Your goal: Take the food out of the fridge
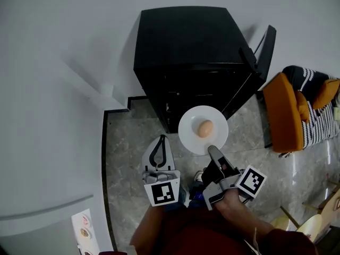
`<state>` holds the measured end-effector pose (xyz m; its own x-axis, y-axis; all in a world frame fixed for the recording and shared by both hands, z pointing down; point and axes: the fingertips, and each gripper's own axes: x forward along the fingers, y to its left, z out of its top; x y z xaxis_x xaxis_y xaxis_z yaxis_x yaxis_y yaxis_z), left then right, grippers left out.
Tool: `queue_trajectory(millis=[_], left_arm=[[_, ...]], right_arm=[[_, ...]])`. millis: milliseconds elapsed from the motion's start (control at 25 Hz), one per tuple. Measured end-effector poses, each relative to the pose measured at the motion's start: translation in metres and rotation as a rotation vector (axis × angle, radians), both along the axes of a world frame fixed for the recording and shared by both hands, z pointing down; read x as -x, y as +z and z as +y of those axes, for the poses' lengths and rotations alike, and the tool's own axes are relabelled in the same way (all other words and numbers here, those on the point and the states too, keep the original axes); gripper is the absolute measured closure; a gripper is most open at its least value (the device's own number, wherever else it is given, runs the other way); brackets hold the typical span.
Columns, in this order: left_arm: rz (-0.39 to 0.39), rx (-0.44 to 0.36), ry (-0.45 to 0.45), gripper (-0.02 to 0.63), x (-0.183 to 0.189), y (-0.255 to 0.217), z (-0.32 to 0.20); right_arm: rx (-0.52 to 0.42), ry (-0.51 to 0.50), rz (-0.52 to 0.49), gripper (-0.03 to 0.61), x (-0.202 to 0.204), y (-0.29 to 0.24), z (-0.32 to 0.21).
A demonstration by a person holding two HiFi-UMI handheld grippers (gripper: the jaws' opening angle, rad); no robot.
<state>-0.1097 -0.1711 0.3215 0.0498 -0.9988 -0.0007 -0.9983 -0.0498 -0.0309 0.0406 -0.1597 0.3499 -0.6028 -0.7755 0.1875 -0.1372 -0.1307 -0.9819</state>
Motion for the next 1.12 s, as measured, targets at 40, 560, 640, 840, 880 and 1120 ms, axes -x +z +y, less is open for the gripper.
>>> queue_trajectory(millis=[40,560,640,840,880,1120], left_arm=[[0.002,-0.009,0.003,0.6,-0.001,-0.003,-0.001],[0.007,-0.041,0.01,0.6,0.005,-0.013,0.001],[0.003,-0.049,0.013,0.6,0.006,-0.016,0.0],[-0.003,-0.06,0.02,0.6,0.005,-0.021,-0.001],[-0.003,-0.061,0.021,0.6,0.005,-0.022,-0.002],[-0.008,-0.068,0.027,0.6,0.001,-0.026,-0.001]], right_arm=[[-0.004,0.003,-0.001,0.545,0.0,-0.002,0.0],[-0.032,0.012,0.006,0.545,0.002,-0.015,0.005],[-0.041,0.013,0.007,0.545,0.002,-0.018,0.005],[-0.052,0.012,0.003,0.545,0.004,-0.021,0.006],[-0.054,0.011,0.002,0.545,0.004,-0.022,0.006],[-0.058,0.011,-0.005,0.545,0.005,-0.024,0.007]])
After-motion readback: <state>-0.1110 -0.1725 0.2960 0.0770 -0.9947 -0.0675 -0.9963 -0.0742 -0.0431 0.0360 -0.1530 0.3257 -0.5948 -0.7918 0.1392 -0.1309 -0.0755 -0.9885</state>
